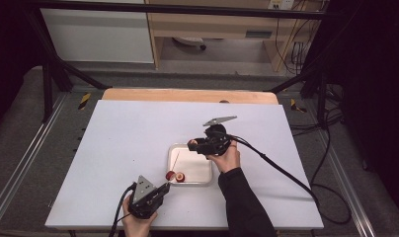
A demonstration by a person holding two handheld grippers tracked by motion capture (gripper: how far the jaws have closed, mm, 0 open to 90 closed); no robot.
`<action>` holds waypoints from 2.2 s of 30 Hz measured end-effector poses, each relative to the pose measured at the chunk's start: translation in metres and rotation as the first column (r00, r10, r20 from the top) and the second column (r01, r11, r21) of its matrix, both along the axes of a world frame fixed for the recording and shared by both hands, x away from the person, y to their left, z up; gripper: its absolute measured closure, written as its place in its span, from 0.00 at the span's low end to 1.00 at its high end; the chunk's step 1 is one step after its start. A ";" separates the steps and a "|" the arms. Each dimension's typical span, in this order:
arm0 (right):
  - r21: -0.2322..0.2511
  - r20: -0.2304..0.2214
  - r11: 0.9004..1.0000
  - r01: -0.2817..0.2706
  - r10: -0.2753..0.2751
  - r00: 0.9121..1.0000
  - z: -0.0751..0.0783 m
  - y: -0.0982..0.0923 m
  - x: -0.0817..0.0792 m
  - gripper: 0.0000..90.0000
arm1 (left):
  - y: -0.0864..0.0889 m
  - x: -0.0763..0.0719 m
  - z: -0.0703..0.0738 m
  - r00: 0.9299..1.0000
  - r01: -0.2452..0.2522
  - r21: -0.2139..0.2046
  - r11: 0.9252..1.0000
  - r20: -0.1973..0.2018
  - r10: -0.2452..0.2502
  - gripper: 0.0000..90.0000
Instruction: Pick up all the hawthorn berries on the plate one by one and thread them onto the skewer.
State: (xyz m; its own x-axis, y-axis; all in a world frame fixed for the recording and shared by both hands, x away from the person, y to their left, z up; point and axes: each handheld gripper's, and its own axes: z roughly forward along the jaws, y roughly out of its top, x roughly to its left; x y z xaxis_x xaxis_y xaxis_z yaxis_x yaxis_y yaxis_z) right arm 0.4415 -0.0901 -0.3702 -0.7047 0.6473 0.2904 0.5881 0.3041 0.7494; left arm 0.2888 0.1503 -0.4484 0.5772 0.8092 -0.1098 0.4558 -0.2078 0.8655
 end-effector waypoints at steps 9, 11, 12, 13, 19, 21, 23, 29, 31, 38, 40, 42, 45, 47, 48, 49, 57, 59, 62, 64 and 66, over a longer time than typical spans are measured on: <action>0.343 -0.003 0.934 0.097 -0.103 0.995 0.000 -0.028 -0.023 0.66 | -0.017 -0.003 0.003 1.000 0.028 -0.020 0.999 0.015 -0.027 0.98; 0.393 -0.004 0.913 0.105 -0.112 0.994 -0.002 -0.031 -0.027 0.66 | -0.021 -0.003 0.004 0.999 0.034 -0.022 0.999 0.017 -0.033 0.98; 0.412 -0.006 0.905 0.106 -0.113 0.994 -0.003 -0.033 -0.028 0.66 | -0.023 -0.003 0.005 0.999 0.038 -0.019 0.999 0.019 -0.038 0.98; 0.425 -0.011 0.899 0.111 -0.117 0.993 -0.004 -0.033 -0.030 0.66 | -0.025 -0.003 0.005 0.999 0.040 -0.020 0.999 0.019 -0.040 0.98; 0.494 0.007 0.860 0.130 -0.153 0.988 -0.009 -0.036 -0.039 0.66 | -0.035 -0.002 0.008 0.999 0.034 -0.032 0.999 -0.002 -0.035 0.98; 0.509 0.018 0.850 0.136 -0.168 0.986 -0.010 -0.035 -0.043 0.66 | -0.038 -0.001 0.009 1.000 0.029 -0.035 0.999 -0.009 -0.029 0.98; 0.518 0.034 0.845 0.135 -0.178 0.983 -0.012 -0.033 -0.045 0.66 | -0.041 -0.001 0.010 1.000 0.023 -0.045 0.999 -0.014 -0.024 0.98; 0.530 0.066 0.837 0.136 -0.201 0.977 -0.017 -0.029 -0.049 0.66 | -0.046 -0.001 0.010 0.999 0.015 -0.064 0.998 -0.028 -0.017 0.98; 0.537 0.070 0.833 0.134 -0.202 0.977 -0.018 -0.028 -0.050 0.66 | -0.046 -0.001 0.010 0.999 0.012 -0.067 0.998 -0.036 -0.014 0.98; 0.545 0.077 0.828 0.130 -0.204 0.976 -0.020 -0.025 -0.052 0.66 | -0.046 -0.001 0.010 0.999 0.004 -0.071 0.997 -0.041 -0.007 0.98; 0.545 0.079 0.828 0.129 -0.203 0.976 -0.021 -0.025 -0.052 0.66 | -0.046 -0.001 0.010 0.999 0.003 -0.073 0.997 -0.042 -0.006 0.98; 0.544 0.079 0.829 0.126 -0.200 0.977 -0.021 -0.025 -0.052 0.66 | -0.046 -0.001 0.010 0.999 0.002 -0.074 0.997 -0.044 -0.005 0.98; 0.539 0.077 0.833 0.126 -0.198 0.977 -0.021 -0.025 -0.052 0.66 | -0.045 0.000 0.010 0.999 -0.001 -0.077 0.997 -0.046 -0.003 0.98; 0.537 0.078 0.834 0.126 -0.198 0.977 -0.021 -0.025 -0.053 0.66 | -0.045 0.000 0.010 0.999 -0.003 -0.080 0.997 -0.046 -0.001 0.98; 0.536 0.077 0.835 0.126 -0.197 0.977 -0.022 -0.025 -0.053 0.66 | -0.045 0.000 0.010 0.999 -0.004 -0.080 0.997 -0.047 0.000 0.98; 0.536 0.079 0.835 0.125 -0.197 0.977 -0.022 -0.025 -0.053 0.66 | -0.045 0.000 0.010 0.999 -0.004 -0.080 0.997 -0.051 0.000 0.98; 0.525 0.082 0.843 0.119 -0.189 0.979 -0.026 -0.022 -0.054 0.66 | -0.045 0.001 0.010 0.998 -0.015 -0.102 0.995 -0.066 0.009 0.98; 0.522 0.085 0.845 0.113 -0.184 0.979 -0.028 -0.021 -0.055 0.67 | -0.045 0.001 0.011 0.997 -0.019 -0.112 0.993 -0.072 0.011 0.98; 0.511 0.094 0.852 0.110 -0.183 0.979 -0.032 -0.018 -0.058 0.67 | -0.047 0.001 0.011 0.997 -0.032 -0.118 0.993 -0.078 0.023 0.98; 0.508 0.103 0.855 0.102 -0.178 0.979 -0.034 -0.017 -0.060 0.67 | -0.047 0.001 0.011 0.996 -0.039 -0.123 0.992 -0.083 0.029 0.98; 0.500 0.108 0.860 0.097 -0.174 0.979 -0.035 -0.016 -0.062 0.67 | -0.047 0.001 0.011 0.996 -0.041 -0.130 0.991 -0.087 0.030 0.98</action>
State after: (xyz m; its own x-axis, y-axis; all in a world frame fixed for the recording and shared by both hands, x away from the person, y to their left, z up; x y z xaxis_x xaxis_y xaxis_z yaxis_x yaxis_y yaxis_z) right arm 0.3797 -0.1062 -0.4056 -0.6791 0.5401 0.4971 0.4703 -0.1998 0.8596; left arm 0.2900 0.1032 -0.4371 0.5326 0.8043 -0.2636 0.5340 -0.0776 0.8419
